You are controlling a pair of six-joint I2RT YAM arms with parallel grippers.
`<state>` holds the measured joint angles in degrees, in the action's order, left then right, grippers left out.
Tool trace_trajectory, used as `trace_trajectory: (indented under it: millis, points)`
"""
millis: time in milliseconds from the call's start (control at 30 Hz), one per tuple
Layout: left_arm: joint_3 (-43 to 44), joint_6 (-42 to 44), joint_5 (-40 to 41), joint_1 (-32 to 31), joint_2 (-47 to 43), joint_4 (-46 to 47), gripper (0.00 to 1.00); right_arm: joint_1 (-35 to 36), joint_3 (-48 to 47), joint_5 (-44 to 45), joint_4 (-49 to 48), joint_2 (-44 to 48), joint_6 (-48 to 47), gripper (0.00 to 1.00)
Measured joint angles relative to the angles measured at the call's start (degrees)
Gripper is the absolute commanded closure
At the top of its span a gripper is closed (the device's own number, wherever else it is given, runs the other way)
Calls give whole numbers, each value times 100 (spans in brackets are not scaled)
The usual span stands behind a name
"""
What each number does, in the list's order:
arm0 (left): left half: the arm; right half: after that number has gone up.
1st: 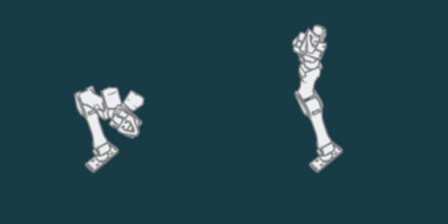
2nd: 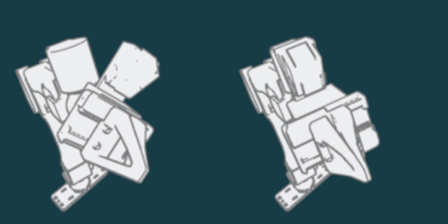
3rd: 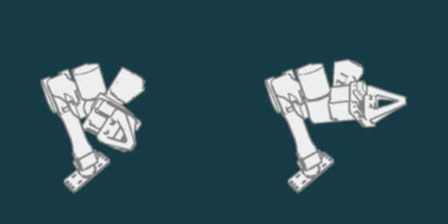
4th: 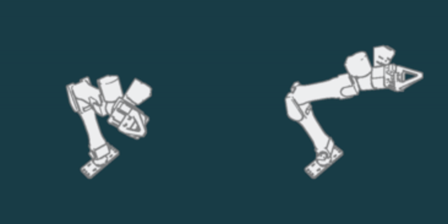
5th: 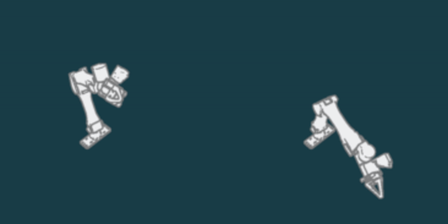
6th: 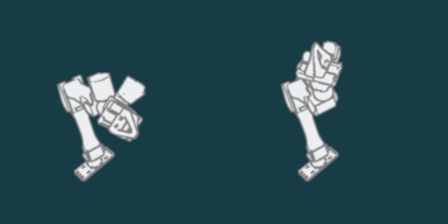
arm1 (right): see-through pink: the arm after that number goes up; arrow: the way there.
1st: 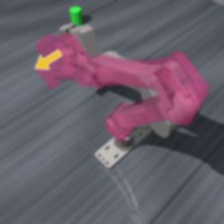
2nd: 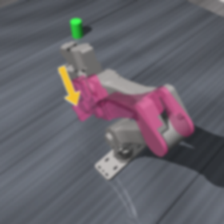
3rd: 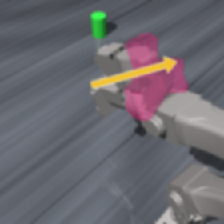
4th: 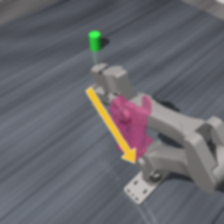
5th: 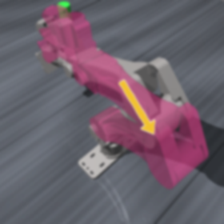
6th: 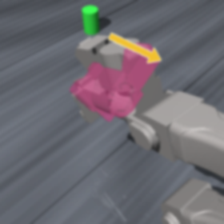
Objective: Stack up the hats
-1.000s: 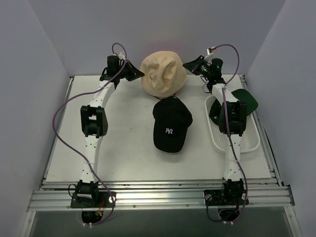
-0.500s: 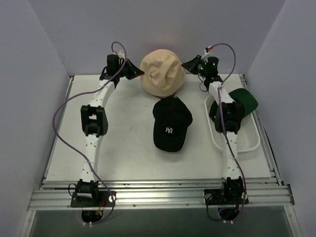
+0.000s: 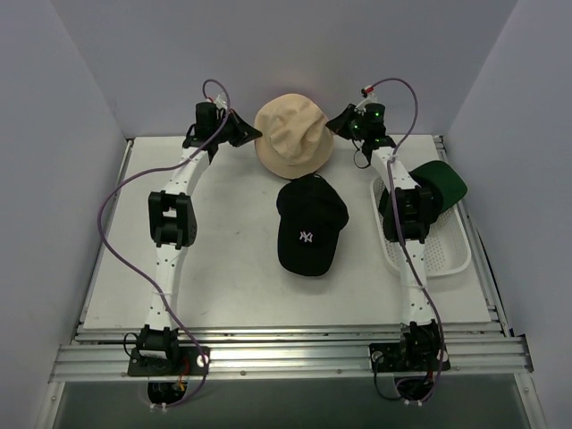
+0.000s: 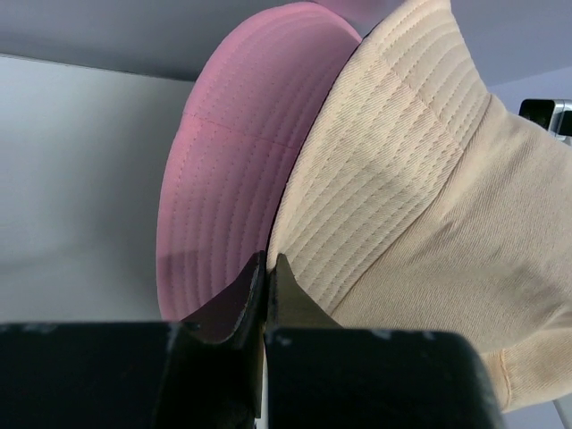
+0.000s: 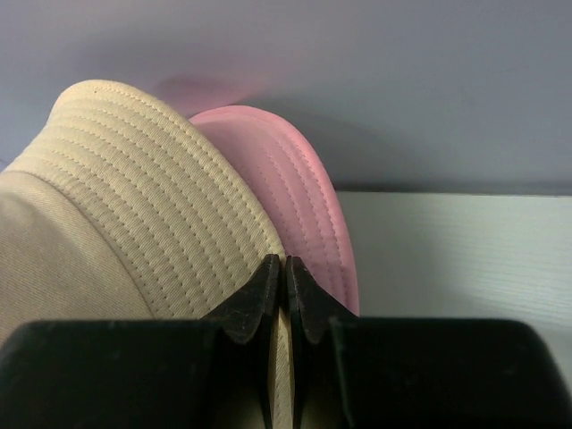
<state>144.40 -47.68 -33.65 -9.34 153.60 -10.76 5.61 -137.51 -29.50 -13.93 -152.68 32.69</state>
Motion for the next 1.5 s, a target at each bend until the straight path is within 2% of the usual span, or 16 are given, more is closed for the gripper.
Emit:
trace_trajectory:
  millis: [600,1500]
  points:
    - [-4,297,588,-85,28,-142,98,116,-96,636,404,0,-538,100]
    - [85,654,1117,-212,28,-573,98,164,-245,848,476,-118,-625,100]
